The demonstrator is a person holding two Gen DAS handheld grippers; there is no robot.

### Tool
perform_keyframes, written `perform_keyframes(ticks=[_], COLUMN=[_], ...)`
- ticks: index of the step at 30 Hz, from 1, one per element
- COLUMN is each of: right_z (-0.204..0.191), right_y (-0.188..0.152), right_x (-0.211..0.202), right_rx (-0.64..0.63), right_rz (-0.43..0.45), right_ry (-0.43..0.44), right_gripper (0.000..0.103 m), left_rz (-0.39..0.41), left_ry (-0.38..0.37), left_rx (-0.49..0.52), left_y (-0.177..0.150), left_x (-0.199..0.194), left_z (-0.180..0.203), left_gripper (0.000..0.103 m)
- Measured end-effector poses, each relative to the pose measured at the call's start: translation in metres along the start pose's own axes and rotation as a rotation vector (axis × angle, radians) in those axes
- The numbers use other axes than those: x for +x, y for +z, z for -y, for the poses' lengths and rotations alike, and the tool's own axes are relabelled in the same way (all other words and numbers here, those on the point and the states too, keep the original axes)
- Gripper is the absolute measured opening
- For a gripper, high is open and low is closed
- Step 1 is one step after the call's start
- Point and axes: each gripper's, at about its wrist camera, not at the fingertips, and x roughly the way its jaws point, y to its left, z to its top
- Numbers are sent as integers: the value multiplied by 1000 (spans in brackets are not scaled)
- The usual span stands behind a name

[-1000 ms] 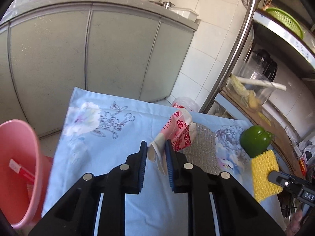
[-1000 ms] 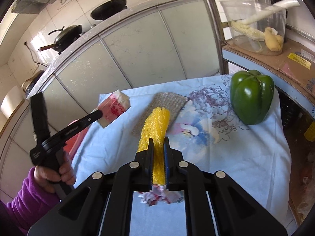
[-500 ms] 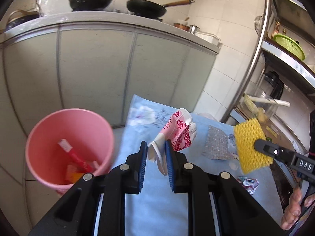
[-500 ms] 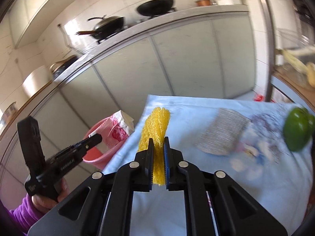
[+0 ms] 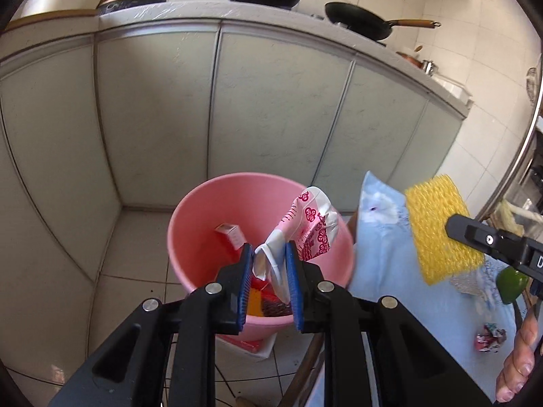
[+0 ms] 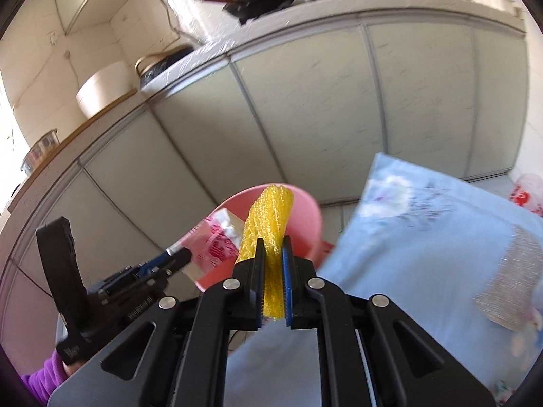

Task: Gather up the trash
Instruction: 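Carry the packet and yellow mesh sleeve in both tools over the pink bin, then open both tools to drop the packet and mesh sleeve into the bin, then move both open tools back over the table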

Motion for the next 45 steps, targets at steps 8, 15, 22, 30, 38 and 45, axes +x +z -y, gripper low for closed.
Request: perform_keyframes(ticks=[8,15,22,30,38,45], right_z=[-12,-12,-16,-17,-15,12], right_y=[0,-6,-7,-5,-24,-68], right_x=[65,85,74,40,-16,-68], right_rx=[-22,-22,-53,-49,-60,-11], right_rz=[-100,-138,-117,-60,10,28], right_ry=[-8,-19,-25,-10,-77,-204], right_gripper=[9,10,17,29,30,38], left_rz=[-56,-72,-55,-16,21,-32], left_ry=[42,59,57,19,-67,-173], left_rx=[-5,13,8,3,-4,57], left_y=[-5,-5,-3,-1,3,-8], left_x=[26,34,30,6,-27,-31], left_z=[-13,-5,-3,6,23,69], left_gripper=[20,23,34,47,54,54])
